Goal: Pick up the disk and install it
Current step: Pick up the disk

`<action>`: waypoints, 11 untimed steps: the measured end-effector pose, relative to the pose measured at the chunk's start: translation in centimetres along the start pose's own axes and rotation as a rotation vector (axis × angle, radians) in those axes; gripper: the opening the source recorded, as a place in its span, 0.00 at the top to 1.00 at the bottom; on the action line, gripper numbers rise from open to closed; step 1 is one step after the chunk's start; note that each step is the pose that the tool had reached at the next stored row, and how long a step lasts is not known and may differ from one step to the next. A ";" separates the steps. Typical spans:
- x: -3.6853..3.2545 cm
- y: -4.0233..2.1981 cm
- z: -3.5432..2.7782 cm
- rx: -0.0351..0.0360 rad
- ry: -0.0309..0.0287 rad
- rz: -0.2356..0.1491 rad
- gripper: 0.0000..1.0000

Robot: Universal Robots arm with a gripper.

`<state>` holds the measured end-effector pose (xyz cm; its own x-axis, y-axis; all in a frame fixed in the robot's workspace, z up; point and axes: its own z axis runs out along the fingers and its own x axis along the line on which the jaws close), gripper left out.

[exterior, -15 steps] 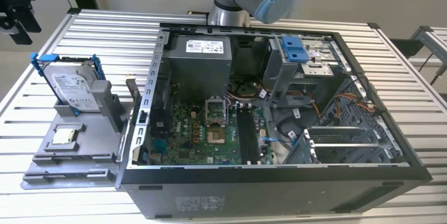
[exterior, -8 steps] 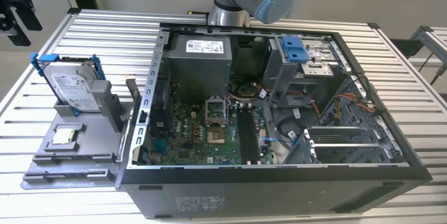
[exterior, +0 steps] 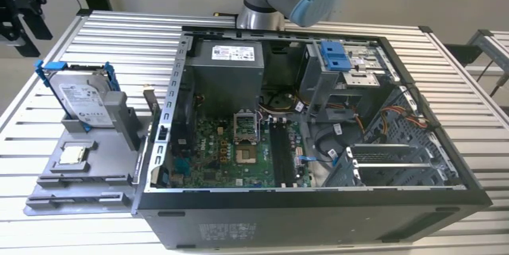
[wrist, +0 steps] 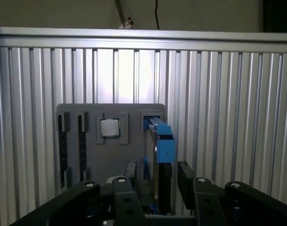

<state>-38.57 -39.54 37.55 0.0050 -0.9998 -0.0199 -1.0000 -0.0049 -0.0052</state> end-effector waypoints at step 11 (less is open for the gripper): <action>0.00 0.01 0.14 0.0030 0.0001 -0.002 0.00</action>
<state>-38.58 -39.54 37.41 0.0069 -0.9998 -0.0198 -0.9999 -0.0068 -0.0082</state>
